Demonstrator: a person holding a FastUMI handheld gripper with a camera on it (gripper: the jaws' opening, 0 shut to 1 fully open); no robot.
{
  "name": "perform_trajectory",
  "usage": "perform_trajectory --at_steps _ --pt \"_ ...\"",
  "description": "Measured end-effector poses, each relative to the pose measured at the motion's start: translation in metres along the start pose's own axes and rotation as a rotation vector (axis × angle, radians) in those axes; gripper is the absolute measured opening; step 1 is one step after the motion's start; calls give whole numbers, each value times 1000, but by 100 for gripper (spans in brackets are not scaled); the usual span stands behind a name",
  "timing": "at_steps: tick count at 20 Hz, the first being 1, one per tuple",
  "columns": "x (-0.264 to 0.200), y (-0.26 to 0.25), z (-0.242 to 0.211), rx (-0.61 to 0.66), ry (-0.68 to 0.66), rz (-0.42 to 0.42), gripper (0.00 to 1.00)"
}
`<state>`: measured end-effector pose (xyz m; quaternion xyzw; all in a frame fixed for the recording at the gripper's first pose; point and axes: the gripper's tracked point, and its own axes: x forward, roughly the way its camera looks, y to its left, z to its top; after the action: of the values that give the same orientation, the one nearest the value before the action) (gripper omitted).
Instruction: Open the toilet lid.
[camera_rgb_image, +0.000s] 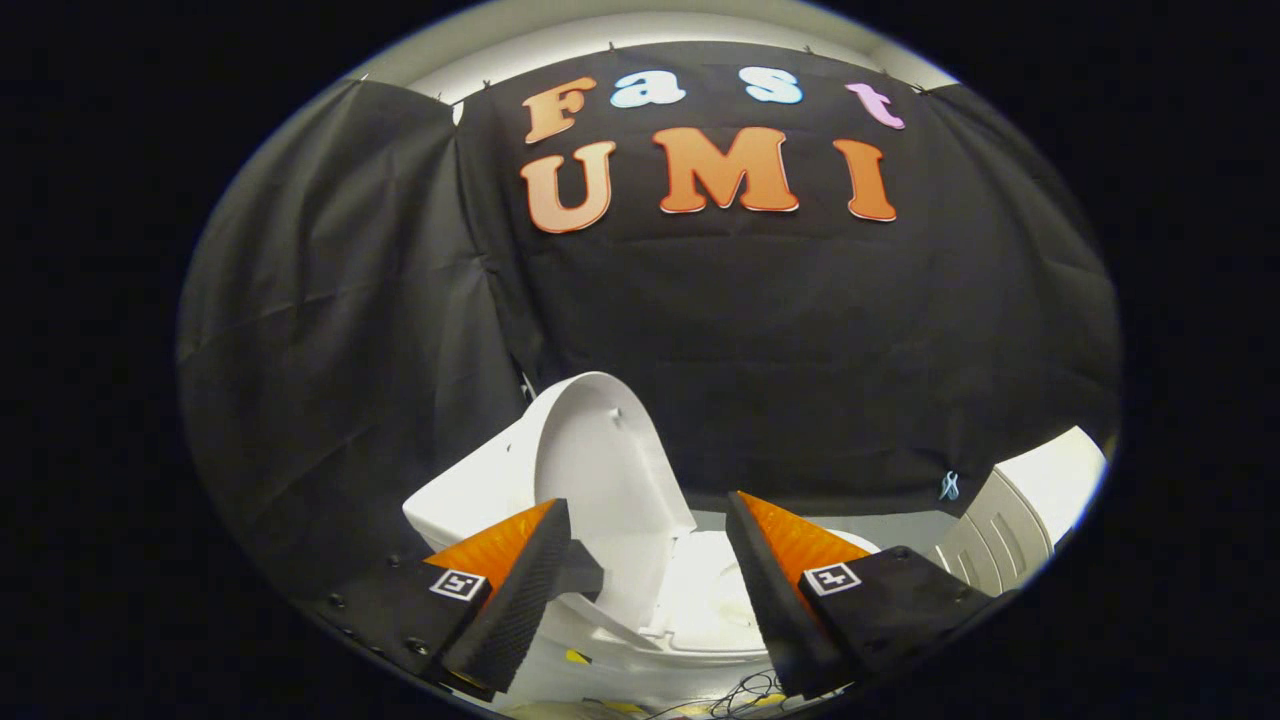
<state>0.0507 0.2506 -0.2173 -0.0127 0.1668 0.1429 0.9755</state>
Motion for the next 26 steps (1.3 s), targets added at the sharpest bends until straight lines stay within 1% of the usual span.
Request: perform_trajectory --at_steps 5,7,12,15,19,26 --pt "-13 -66 28 51 -40 -44 100" --pt "-22 -99 50 66 -69 -70 100" --pt "-46 -169 94 45 -137 -132 98" --pt "-56 -197 111 30 -165 -156 99" --pt "-68 -213 118 37 -176 -164 99" --pt "-72 -215 119 44 -177 -164 99"
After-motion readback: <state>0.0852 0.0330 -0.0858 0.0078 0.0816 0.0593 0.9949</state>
